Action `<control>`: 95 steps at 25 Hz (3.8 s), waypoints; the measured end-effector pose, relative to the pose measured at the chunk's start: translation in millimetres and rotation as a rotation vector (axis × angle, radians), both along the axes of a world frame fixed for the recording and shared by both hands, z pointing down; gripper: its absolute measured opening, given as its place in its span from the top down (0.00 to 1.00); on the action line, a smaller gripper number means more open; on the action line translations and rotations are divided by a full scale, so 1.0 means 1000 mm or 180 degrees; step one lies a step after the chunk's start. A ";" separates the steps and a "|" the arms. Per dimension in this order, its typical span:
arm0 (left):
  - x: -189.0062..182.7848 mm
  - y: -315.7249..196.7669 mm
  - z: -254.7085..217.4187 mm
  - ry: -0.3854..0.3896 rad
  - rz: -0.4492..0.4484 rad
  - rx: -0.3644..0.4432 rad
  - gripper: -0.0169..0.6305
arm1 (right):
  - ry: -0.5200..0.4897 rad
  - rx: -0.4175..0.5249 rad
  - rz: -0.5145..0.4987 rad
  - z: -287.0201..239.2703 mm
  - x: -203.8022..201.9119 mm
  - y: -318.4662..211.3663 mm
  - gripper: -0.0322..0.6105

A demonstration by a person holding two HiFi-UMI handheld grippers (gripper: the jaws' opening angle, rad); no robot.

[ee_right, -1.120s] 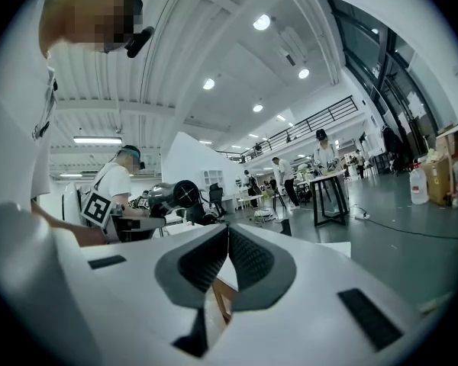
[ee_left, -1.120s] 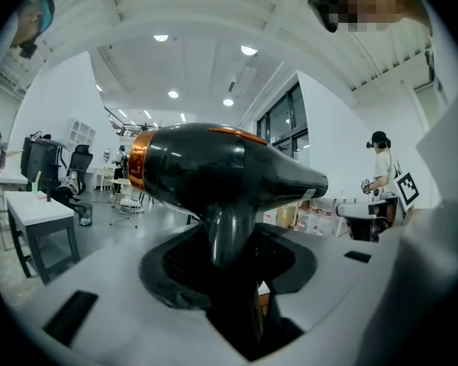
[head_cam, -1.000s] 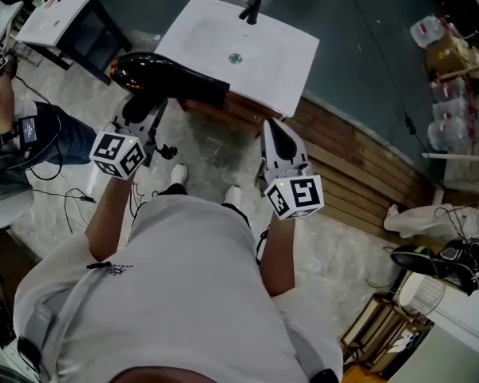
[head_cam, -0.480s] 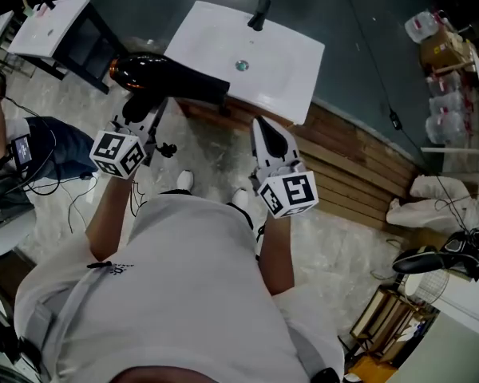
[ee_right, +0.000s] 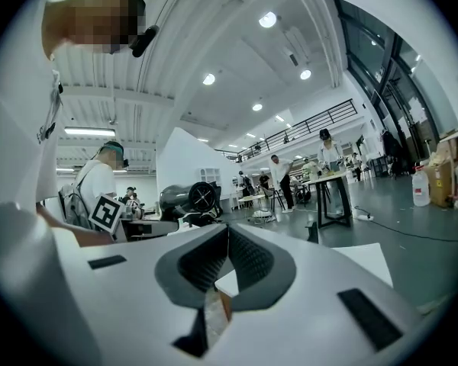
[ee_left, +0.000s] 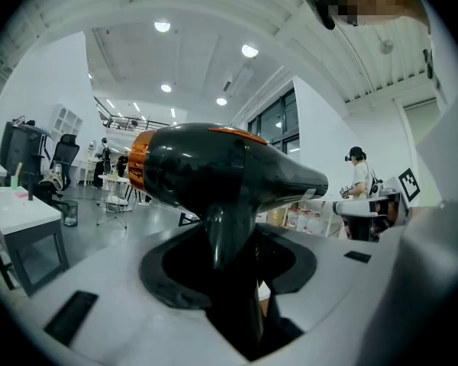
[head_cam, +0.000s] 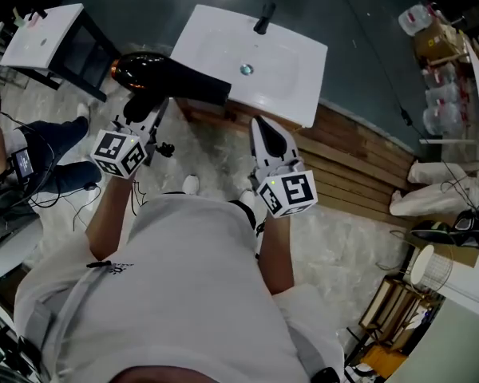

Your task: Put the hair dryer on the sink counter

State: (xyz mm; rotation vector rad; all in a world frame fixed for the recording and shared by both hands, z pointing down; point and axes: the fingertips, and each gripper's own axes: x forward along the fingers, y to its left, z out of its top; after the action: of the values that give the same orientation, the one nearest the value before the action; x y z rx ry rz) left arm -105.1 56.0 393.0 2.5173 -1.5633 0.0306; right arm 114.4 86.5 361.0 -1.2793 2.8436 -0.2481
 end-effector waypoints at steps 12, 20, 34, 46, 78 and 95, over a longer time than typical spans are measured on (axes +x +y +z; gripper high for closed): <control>-0.042 -0.014 0.008 0.0082 0.0102 -0.0024 0.71 | 0.0085 -0.0023 0.0080 -0.001 -0.045 -0.008 0.94; -0.071 -0.011 0.014 0.0131 0.0131 -0.0035 0.71 | 0.0161 -0.0049 0.0083 0.001 -0.077 -0.002 0.94; -0.109 -0.004 0.019 0.0150 0.0092 -0.0076 0.71 | 0.0217 -0.0101 0.0029 0.006 -0.112 0.000 0.94; -0.116 -0.003 0.025 0.0164 0.0035 -0.0135 0.71 | 0.0214 -0.0169 -0.0016 0.012 -0.119 -0.004 0.94; -0.099 -0.069 0.037 0.0047 -0.0135 -0.0210 0.71 | 0.0128 -0.0272 -0.0197 0.035 -0.104 -0.086 0.94; -0.061 -0.148 0.030 -0.0075 -0.0200 -0.0275 0.71 | 0.0016 -0.0333 -0.0329 0.041 -0.067 -0.175 0.94</control>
State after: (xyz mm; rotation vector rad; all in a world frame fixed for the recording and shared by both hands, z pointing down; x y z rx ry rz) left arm -165.8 -91.8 423.2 2.4095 -1.6131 0.1173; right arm 47.1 -88.6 401.6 -1.1510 2.9409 -0.4008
